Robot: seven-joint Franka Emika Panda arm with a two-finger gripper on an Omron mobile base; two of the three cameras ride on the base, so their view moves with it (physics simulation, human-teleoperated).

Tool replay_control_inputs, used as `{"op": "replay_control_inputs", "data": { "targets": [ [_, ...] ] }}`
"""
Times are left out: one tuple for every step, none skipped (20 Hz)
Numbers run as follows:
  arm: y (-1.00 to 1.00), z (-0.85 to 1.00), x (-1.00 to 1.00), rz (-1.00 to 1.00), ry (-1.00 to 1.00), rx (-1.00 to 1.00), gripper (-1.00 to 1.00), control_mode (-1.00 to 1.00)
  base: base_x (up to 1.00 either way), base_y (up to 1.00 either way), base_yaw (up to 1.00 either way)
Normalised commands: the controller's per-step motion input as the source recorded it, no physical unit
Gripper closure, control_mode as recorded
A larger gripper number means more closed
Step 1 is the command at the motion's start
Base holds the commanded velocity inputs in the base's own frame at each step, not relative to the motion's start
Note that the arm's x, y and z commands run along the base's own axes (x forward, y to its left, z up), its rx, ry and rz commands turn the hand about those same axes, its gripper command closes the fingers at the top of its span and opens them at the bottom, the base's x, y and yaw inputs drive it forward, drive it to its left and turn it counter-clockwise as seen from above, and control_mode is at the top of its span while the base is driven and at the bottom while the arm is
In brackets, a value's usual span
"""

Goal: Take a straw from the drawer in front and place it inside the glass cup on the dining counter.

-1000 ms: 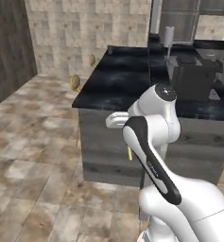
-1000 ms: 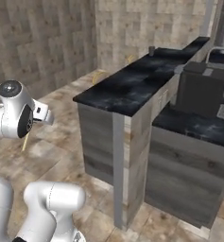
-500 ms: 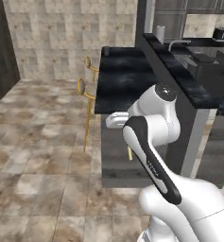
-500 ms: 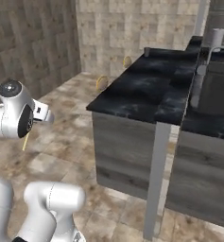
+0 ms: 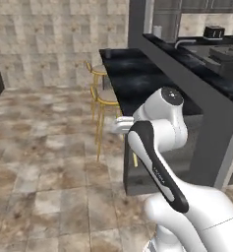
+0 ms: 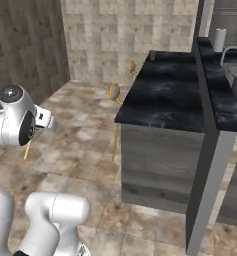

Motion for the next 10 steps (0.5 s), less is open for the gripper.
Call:
{"op": "replay_control_inputs", "data": {
  "targets": [
    [0.0, 0.0, 0.0, 0.0, 0.0, 0.0, 1.0, 1.0, 0.34, 1.0, -0.31],
    [0.0, 0.0, 0.0, 0.0, 0.0, 0.0, 1.0, 1.0, 0.34, 1.0, -0.31],
    [0.0, 0.0, 0.0, 0.0, 0.0, 0.0, 1.0, 1.0, 0.36, 1.0, -0.32],
    [0.0, 0.0, 0.0, 0.0, 0.0, 0.0, 1.0, 1.0, 0.36, 1.0, -0.32],
    [0.0, 0.0, 0.0, 0.0, 0.0, 0.0, 1.0, 1.0, 0.34, 1.0, -0.32],
    [0.0, 0.0, 0.0, 0.0, 0.0, 0.0, 1.0, 1.0, 0.36, 1.0, -0.32],
    [0.0, 0.0, 0.0, 0.0, 0.0, 0.0, 1.0, 1.0, 0.4, 1.0, -0.32],
    [0.0, 0.0, 0.0, 0.0, 0.0, 0.0, 1.0, 1.0, 0.41, 1.0, -0.32],
    [0.0, 0.0, 0.0, 0.0, 0.0, 0.0, 1.0, 1.0, 0.42, 1.0, -0.32],
    [0.0, 0.0, 0.0, 0.0, 0.0, 0.0, 1.0, 1.0, 0.45, 1.0, -0.33]
  ]
}}
